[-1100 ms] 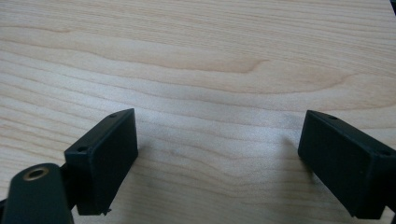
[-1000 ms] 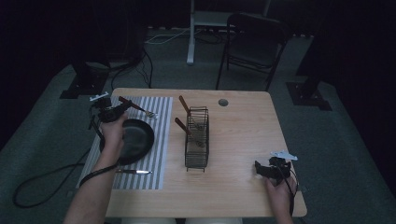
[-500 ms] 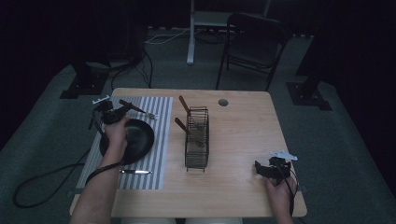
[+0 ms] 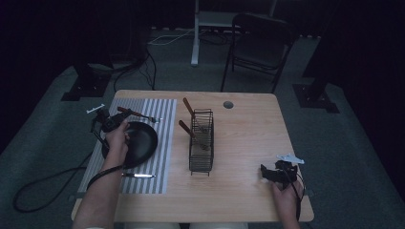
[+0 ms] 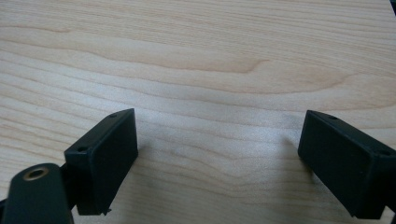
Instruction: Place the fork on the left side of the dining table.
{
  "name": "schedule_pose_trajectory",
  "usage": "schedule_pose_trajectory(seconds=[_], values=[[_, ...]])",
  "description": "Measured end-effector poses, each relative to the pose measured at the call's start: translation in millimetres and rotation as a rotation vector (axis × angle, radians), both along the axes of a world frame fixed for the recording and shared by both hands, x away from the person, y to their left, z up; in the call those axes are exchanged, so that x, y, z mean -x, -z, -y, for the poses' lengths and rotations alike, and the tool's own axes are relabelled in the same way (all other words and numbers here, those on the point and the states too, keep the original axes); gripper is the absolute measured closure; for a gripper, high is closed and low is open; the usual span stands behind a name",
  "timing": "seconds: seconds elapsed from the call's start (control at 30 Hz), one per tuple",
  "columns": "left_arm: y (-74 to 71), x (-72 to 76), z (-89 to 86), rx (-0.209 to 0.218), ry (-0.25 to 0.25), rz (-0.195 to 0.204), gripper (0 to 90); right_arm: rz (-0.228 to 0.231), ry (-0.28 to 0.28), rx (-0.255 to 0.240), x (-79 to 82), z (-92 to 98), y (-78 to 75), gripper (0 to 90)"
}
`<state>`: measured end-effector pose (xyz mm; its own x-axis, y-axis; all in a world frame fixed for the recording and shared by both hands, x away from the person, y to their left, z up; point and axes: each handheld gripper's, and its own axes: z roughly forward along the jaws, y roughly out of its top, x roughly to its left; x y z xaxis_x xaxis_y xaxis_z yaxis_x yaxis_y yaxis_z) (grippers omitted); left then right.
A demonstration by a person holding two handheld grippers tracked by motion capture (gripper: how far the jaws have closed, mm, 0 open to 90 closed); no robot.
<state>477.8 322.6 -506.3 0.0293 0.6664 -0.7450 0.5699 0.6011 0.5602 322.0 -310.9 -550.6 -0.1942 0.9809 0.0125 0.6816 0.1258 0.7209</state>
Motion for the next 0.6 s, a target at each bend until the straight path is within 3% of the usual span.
schedule_pose_trajectory(seconds=[0.1,0.23,0.4,0.47,0.53,0.6], values=[[7.2,-2.1,-3.2,0.042,0.002,-0.019,80.0,0.000,0.000,0.000,0.0,0.0,0.0,11.6],[12.9,-5.7,-5.9,0.024,0.002,-0.018,71.6,0.000,0.001,-0.001,0.0,-0.1,0.0,11.6],[15.1,-10.2,-3.2,-0.120,0.011,-0.045,58.5,0.000,0.000,0.000,0.0,0.0,0.0,11.6],[14.6,-10.8,-1.2,-0.176,0.001,-0.044,58.4,0.000,0.000,0.000,0.0,0.0,0.0,11.6],[14.5,-12.2,-0.5,-0.206,-0.005,-0.047,51.2,0.000,0.000,0.000,0.0,0.0,0.0,11.6],[14.7,-13.4,-0.5,-0.231,-0.016,-0.059,51.2,0.000,0.000,0.000,0.1,0.0,0.0,11.6]])
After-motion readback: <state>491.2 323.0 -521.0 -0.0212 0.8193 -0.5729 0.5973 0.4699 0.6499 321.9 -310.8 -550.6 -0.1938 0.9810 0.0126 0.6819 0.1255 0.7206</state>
